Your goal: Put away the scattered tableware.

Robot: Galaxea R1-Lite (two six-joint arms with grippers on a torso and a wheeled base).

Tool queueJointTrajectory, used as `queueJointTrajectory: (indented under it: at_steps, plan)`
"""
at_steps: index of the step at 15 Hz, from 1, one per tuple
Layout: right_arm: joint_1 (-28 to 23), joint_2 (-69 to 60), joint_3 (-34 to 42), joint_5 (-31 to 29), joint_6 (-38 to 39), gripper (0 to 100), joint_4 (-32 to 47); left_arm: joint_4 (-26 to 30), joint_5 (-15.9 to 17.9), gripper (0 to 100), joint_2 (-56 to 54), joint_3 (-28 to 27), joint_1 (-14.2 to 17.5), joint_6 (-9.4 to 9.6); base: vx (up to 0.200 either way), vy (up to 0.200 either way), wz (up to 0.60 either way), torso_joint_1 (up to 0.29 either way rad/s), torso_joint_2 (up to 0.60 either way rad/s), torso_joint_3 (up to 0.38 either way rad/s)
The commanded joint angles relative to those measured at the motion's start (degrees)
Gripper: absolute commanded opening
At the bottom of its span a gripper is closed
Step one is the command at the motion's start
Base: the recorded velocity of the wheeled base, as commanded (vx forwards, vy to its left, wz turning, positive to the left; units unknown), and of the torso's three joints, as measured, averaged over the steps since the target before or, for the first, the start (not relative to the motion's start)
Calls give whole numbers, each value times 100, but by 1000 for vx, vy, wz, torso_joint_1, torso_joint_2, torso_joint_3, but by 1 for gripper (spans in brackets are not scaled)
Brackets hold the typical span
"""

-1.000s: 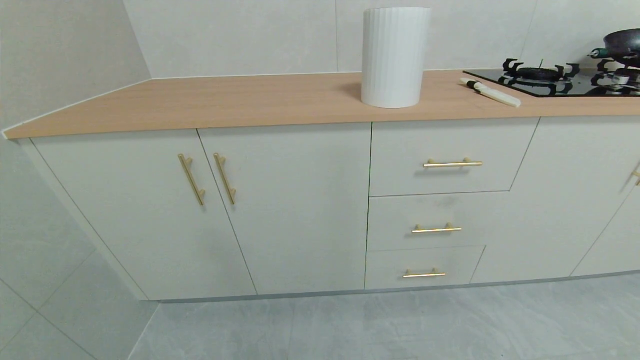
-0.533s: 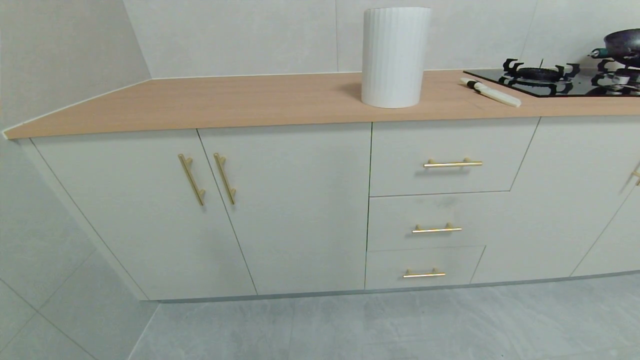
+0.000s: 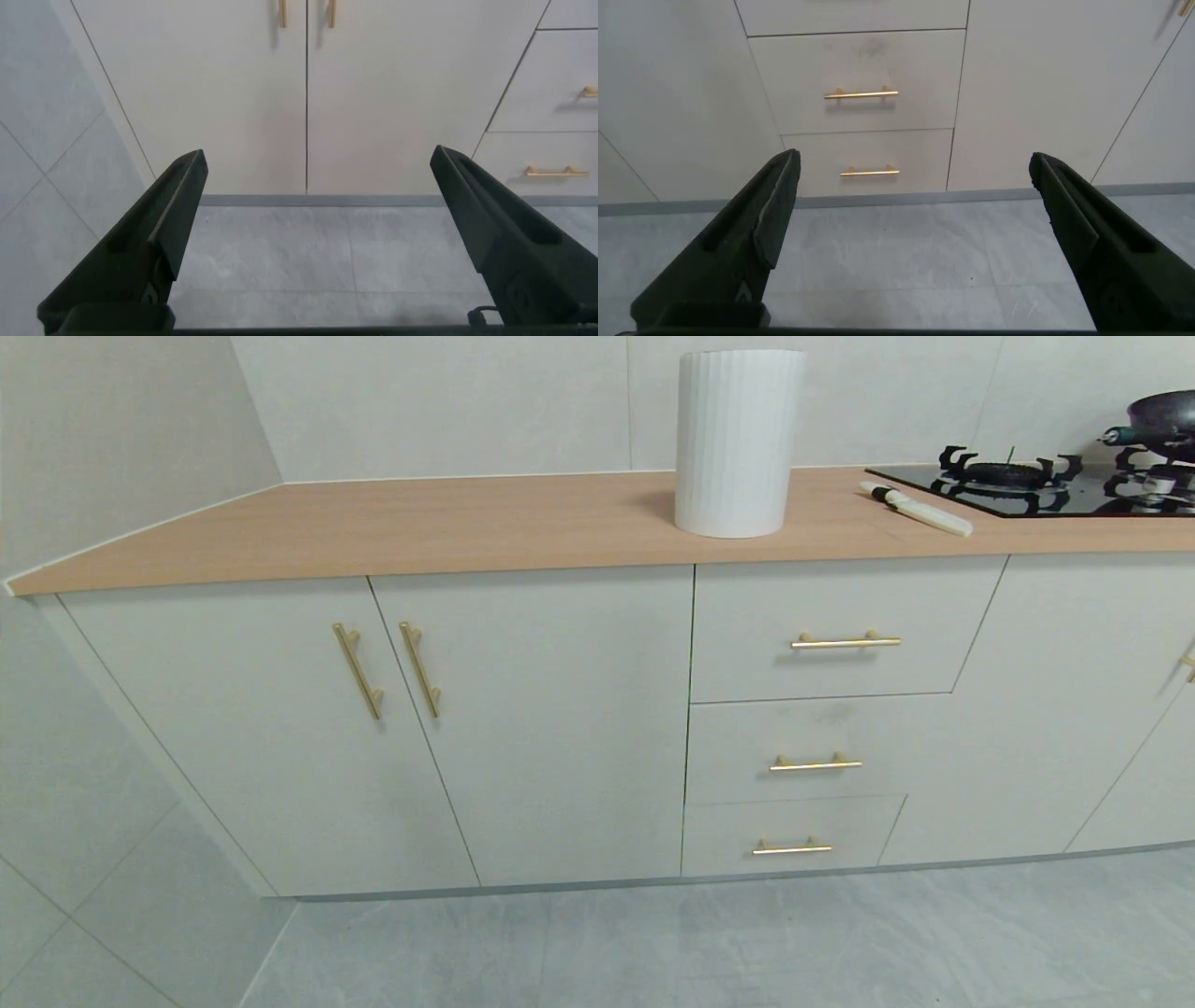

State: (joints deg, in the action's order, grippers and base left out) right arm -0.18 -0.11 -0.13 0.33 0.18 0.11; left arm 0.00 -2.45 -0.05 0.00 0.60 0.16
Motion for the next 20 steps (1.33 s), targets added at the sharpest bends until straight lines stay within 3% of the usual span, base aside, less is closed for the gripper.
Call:
queueJointTrajectory:
  at_steps: [1,5,20]
  plan:
    - [1,20,-4,2,-1,100,15,0,-1,100,5,0,2,19,0,0,0,0,0,0]
    - [1,20,5,2,-1,100,15,0,-1,100,5,0,-7,-33,0,0,0,0,0,0]
    - [1,11,5,11,-1,100,15,0,-1,100,5,0,2,-60,200,0,0,1,1,2]
